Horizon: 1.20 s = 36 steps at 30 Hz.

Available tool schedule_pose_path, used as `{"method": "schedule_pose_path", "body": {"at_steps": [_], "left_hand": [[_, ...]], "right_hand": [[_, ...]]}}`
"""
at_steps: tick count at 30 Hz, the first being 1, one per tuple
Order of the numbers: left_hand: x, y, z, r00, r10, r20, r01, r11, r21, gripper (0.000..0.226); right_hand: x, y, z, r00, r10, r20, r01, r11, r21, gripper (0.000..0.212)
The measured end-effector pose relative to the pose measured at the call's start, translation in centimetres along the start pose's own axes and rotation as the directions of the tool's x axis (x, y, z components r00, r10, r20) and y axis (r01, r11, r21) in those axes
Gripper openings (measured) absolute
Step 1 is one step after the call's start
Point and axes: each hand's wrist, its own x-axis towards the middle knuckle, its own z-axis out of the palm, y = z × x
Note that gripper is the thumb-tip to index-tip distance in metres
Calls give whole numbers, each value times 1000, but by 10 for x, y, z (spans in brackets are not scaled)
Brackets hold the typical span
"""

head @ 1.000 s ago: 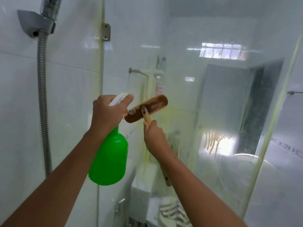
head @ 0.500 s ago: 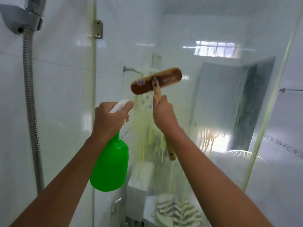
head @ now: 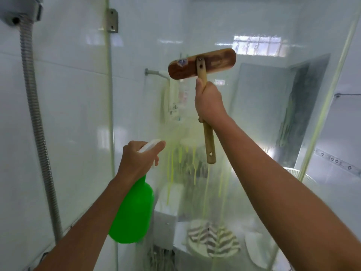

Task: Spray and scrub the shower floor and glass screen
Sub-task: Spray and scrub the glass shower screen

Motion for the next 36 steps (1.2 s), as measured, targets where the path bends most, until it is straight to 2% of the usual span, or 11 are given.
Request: {"method": "schedule_pose_path", "body": {"at_steps": [3, 6, 9, 12, 16, 20, 26, 28, 30, 33, 36], "left_hand": [[-5, -11, 1, 997, -66, -31, 64, 997, -51, 54], [-5, -14, 0, 997, -5, -77, 3, 1000, -30, 48], [0, -16, -2, 996, 67, -56, -66, 998, 2, 43], [-1, -19, 1, 993, 76, -90, -77, 997, -10, 51], [-2, -26, 1, 980, 93, -177, -101, 994, -36, 54], [-5, -34, -6, 970, 138, -201, -138, 990, 12, 43], [-13, -41, -6, 967, 151, -205, -149, 989, 22, 44], [-16, -44, -8, 971, 135, -199, -132, 991, 30, 44], [-18, -45, -10, 972, 112, -207, -108, 994, 31, 42], [-19, -41, -13, 973, 88, -212, -84, 996, 29, 43], [-19, -35, -11, 974, 102, -204, -96, 995, 41, 44]], "right_hand": [[-4, -3, 4, 995, 22, 97, -36, 989, 146, 38], [-12, 5, 14, 988, 40, 146, -80, 958, 277, 35], [-15, 5, 24, 987, 47, 152, -91, 951, 296, 43], [-10, -5, 32, 990, 28, 137, -69, 950, 304, 46], [-5, -9, 49, 996, -45, 72, 29, 977, 210, 44], [-56, 55, 94, 998, -56, 13, 55, 995, 78, 43], [-201, 176, 146, 971, 152, 187, -154, 988, -5, 47], [-201, 171, 144, 964, 175, 199, -175, 984, -15, 41], [-175, 145, 138, 982, 110, 154, -115, 993, 19, 42], [-100, 81, 118, 999, 14, 34, -16, 997, 71, 47], [-39, 25, 98, 1000, -11, 5, 10, 990, 140, 47]]}}
